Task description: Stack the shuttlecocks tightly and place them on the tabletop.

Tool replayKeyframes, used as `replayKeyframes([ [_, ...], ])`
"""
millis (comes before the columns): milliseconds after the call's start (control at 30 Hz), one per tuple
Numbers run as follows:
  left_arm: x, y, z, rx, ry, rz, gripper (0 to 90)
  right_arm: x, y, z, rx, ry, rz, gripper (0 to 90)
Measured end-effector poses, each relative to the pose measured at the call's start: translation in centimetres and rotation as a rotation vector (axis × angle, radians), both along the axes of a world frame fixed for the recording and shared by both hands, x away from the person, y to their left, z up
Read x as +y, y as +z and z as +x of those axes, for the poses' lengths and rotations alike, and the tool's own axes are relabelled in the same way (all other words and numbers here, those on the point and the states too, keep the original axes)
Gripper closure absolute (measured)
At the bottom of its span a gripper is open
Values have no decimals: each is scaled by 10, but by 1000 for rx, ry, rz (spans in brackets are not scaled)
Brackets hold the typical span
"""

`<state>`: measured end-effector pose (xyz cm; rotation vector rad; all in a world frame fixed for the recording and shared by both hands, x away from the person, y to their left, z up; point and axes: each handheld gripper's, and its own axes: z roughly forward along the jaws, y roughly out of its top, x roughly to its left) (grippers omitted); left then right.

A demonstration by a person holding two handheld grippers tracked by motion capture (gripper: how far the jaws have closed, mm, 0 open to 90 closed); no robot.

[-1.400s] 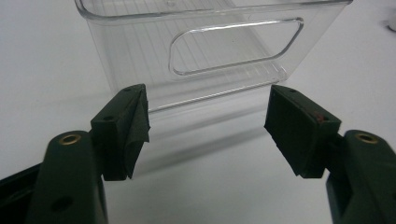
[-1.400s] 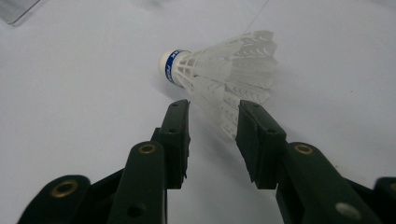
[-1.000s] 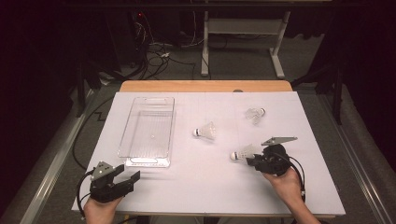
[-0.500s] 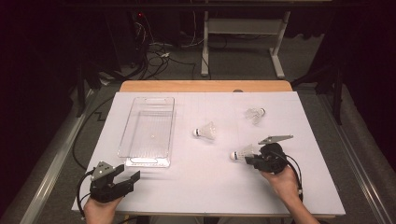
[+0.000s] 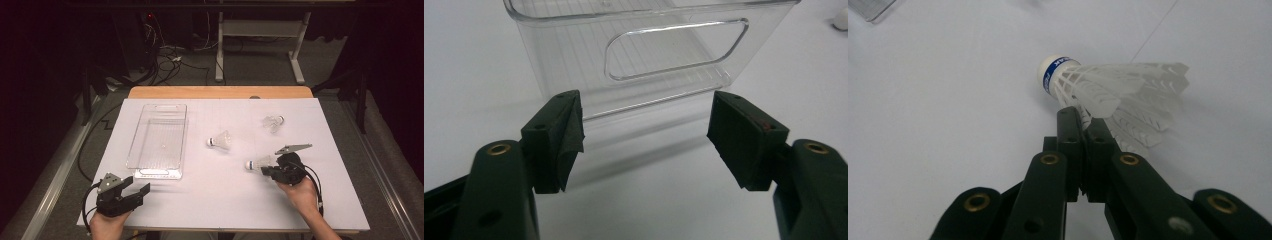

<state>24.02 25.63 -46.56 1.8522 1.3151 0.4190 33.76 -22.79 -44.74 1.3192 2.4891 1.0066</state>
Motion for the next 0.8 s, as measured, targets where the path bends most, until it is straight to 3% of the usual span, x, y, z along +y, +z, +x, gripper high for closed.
replayKeyframes([
  [333,0,0,0,0,-1,-1,314,7,7,1,-5,46,-7,900],
  [800,0,0,0,-1,-1,-2,314,7,15,8,-19,43,5,900],
])
